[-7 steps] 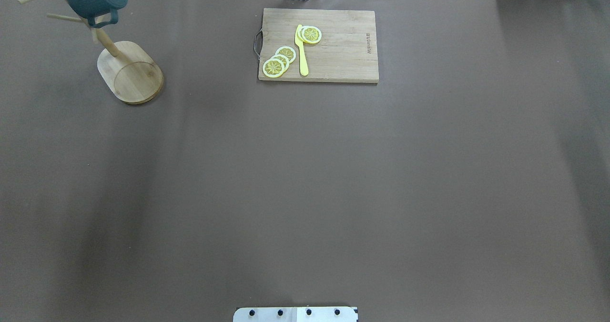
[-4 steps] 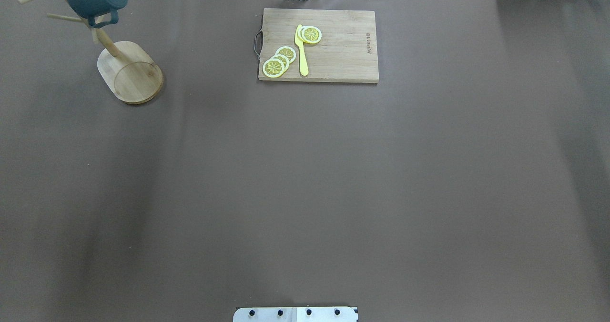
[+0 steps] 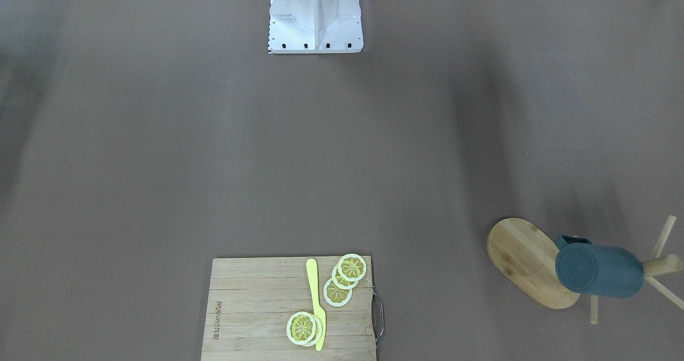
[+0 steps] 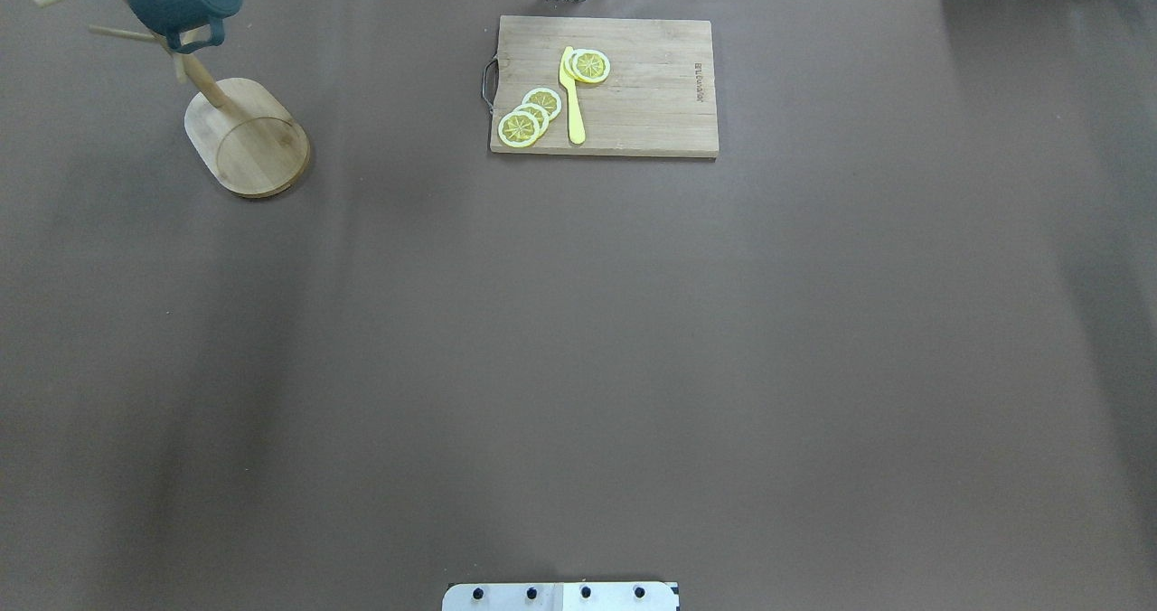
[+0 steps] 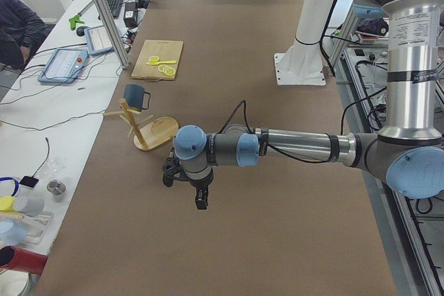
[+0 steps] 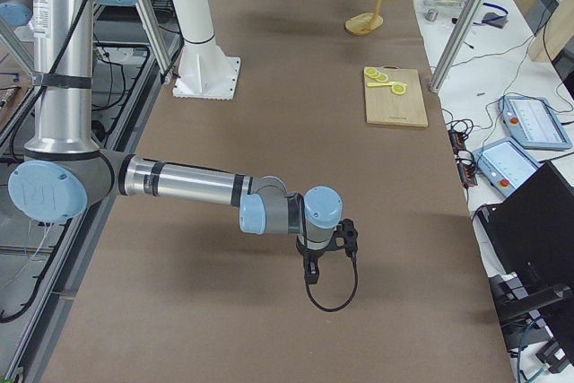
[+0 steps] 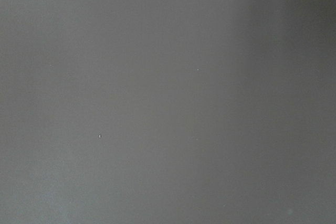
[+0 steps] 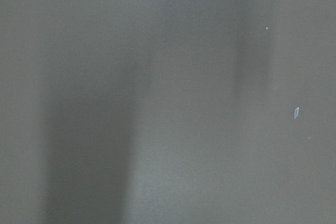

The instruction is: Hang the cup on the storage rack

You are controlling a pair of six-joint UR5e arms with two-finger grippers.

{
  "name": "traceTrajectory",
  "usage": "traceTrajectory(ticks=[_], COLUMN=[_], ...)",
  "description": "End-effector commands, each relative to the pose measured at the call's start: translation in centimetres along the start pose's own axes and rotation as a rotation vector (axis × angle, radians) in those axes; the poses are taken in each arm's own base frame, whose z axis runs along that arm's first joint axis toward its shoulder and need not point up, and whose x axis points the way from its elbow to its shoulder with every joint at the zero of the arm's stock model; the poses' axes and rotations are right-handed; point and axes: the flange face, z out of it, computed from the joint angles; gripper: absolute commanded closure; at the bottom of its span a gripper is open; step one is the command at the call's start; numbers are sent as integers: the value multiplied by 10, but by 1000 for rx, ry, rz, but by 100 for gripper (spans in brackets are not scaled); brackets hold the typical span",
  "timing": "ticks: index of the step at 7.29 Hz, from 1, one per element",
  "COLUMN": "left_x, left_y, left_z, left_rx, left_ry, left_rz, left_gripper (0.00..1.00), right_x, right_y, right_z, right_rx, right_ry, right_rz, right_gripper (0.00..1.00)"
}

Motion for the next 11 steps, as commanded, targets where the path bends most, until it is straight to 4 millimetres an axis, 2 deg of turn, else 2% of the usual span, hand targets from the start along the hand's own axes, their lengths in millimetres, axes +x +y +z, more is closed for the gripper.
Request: traceTrajectory(ticks=[1,2,3,4,9,10,11], left_x=[4,3,3,0,-4,-4,-7], left_y=[0,1,1,1,3,5,15], left_z=[-3,-3,-2,1,4,4,7], left_rx=[33,38,36,29,23,22,16], left_ry=[3,3,3,3,2,3,3], left_rz=[33,38,38,31,23,21,18], left_gripper=[1,1,1,1,1,1,1], right_x=[21,29,27,23,10,6,7], right_y=[27,38,40,51,56,62,63], right_z=[1,-8,-10,-14,-27,-30,-30], right_rx=[2,23,28,35,59,63,62], right_ry=[11,12,3,11,4,15,15], right_rz=[37,59,57,49,41,37,38], right_gripper=[0,0,0,0,0,0,0])
